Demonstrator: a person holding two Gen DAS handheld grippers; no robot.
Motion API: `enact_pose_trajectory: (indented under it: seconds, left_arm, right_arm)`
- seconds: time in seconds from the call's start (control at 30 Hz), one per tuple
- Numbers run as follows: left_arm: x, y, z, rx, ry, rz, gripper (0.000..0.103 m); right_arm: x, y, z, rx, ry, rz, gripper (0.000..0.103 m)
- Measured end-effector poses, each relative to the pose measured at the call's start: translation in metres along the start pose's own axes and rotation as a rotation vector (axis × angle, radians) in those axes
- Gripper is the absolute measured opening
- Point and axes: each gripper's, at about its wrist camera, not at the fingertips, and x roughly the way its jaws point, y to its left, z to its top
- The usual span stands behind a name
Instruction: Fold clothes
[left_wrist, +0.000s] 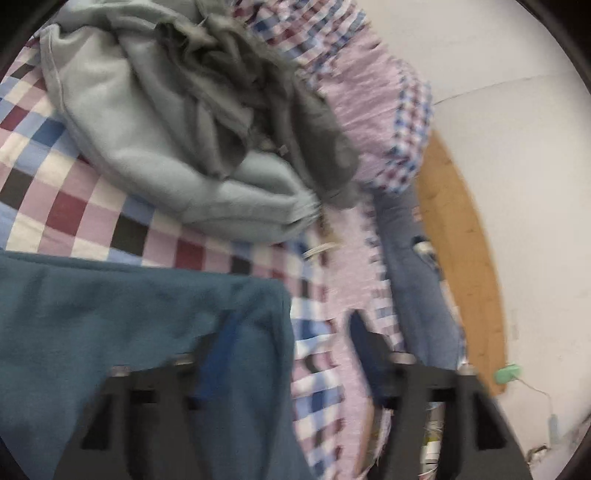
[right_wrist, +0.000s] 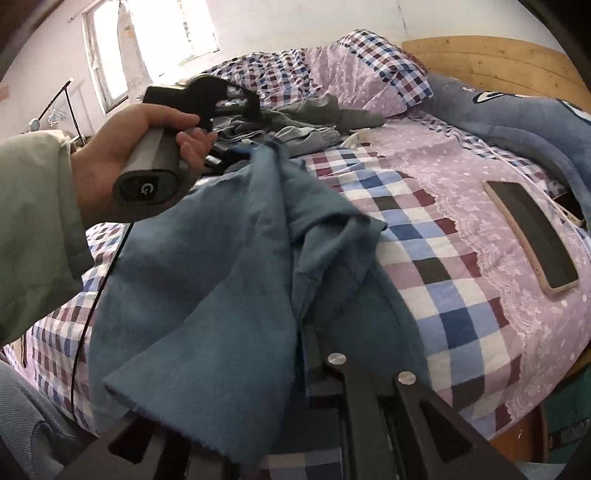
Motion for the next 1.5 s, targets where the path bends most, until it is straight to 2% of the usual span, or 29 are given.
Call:
enact_pose_trajectory:
  seconds: [0.07, 0.2, 0.3, 0.4, 0.47, 0.53, 0.63, 0.77, 0.93, 1.13, 1.27, 1.4, 1.5]
  left_arm:
    - [-0.012, -0.002, 0.002, 0.017, -0.026, -0.022, 0.076]
    - [-0.049, 0.002, 0.0, 0.101, -0.041, 0.031, 0.076]
    - [-0.083, 0.012, -0.009, 0.189, -0.045, 0.09, 0.076]
    - [-0.113, 0.032, -0.024, 0.25, -0.042, 0.15, 0.076]
    - [-0.133, 0.046, -0.034, 0.288, -0.048, 0.19, 0.076]
    - [-0.153, 0.063, -0.041, 0.293, -0.074, 0.185, 0.076]
    - [-0.173, 0.087, -0.045, 0.261, -0.119, 0.181, 0.076]
    - [-0.184, 0.104, -0.039, 0.208, -0.12, 0.132, 0.076]
    - [-0.189, 0.104, -0.027, 0.226, -0.146, 0.121, 0.076]
    - [-0.179, 0.112, -0.005, 0.198, -0.152, 0.115, 0.076]
    - [-0.158, 0.12, 0.005, 0.173, -0.091, 0.121, 0.076]
    - [-0.142, 0.123, 0.009, 0.171, -0.06, 0.143, 0.076]
    - [-0.134, 0.122, 0.013, 0.191, -0.051, 0.141, 0.074]
  right_arm:
    - [-0.005, -0.006, -0.004, 0.037, -0.002, -0.023, 0.026]
    - [-0.017, -0.032, -0.007, 0.177, -0.014, -0.021, 0.039]
    - [-0.025, -0.048, -0.01, 0.28, -0.028, -0.013, 0.04]
    - [-0.035, -0.074, -0.014, 0.45, -0.066, -0.019, 0.04]
    - [-0.038, -0.094, -0.02, 0.552, -0.046, -0.084, 0.041]
    - [-0.04, -0.113, -0.027, 0.649, -0.013, -0.165, 0.041]
    - [-0.037, -0.125, -0.027, 0.699, 0.017, -0.19, 0.042]
    - [-0.036, -0.109, -0.003, 0.591, -0.019, -0.155, 0.043]
    - [-0.045, -0.069, 0.042, 0.362, -0.141, -0.168, 0.043]
    - [-0.013, -0.025, 0.104, 0.08, -0.144, -0.116, 0.05]
    - [0.042, -0.011, 0.152, -0.032, -0.082, -0.07, 0.052]
    - [0.112, -0.009, 0.189, -0.035, 0.054, 0.085, 0.052]
    - [0.156, -0.013, 0.205, -0.021, 0.134, 0.161, 0.052]
